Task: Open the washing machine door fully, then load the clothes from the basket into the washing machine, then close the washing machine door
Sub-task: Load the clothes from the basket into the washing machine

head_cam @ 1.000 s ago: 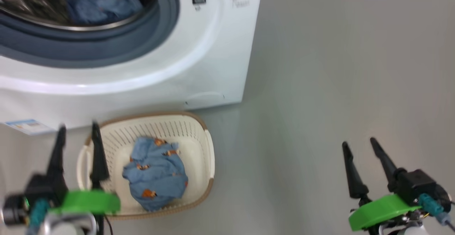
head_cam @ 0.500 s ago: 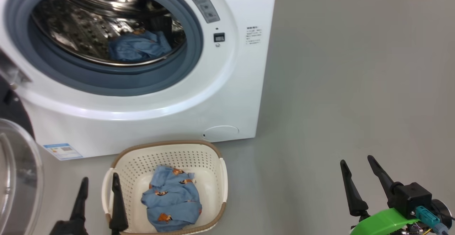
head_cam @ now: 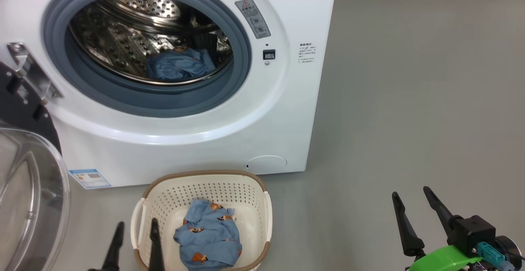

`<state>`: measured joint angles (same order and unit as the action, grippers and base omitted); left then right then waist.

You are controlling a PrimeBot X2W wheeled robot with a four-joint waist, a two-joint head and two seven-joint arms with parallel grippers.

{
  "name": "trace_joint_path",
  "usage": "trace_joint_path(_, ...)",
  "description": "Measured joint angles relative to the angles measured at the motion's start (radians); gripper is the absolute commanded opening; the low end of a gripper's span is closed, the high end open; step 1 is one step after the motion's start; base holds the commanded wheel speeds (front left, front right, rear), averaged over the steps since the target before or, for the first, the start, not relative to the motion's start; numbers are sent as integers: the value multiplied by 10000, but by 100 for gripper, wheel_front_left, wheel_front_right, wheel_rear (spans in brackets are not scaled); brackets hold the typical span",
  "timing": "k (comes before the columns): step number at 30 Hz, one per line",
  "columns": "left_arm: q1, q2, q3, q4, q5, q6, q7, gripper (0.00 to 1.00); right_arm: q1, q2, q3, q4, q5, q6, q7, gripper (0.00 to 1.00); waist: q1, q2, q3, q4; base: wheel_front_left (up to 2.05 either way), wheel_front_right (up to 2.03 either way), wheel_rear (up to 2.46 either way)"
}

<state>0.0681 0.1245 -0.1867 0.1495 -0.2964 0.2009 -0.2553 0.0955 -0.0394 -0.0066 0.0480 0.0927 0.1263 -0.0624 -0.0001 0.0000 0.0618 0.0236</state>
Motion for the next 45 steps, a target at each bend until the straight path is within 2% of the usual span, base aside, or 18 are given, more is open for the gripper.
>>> trace_joint_path(10,221,-102,130,282,270,-245,0,100,285,0,-4,-65,4,0,86,100,0,0,-359,40,0,0,0)
trace_joint_path(28,222,-169,470,424,424,-339,0,100,378,4,90,4,211,0,184,100,1,0,-620,58,0,0,0)
trace_joint_path(45,192,-240,410,825,535,-510,0,100,378,4,247,96,194,0,186,100,0,0,-650,-95,0,0,0)
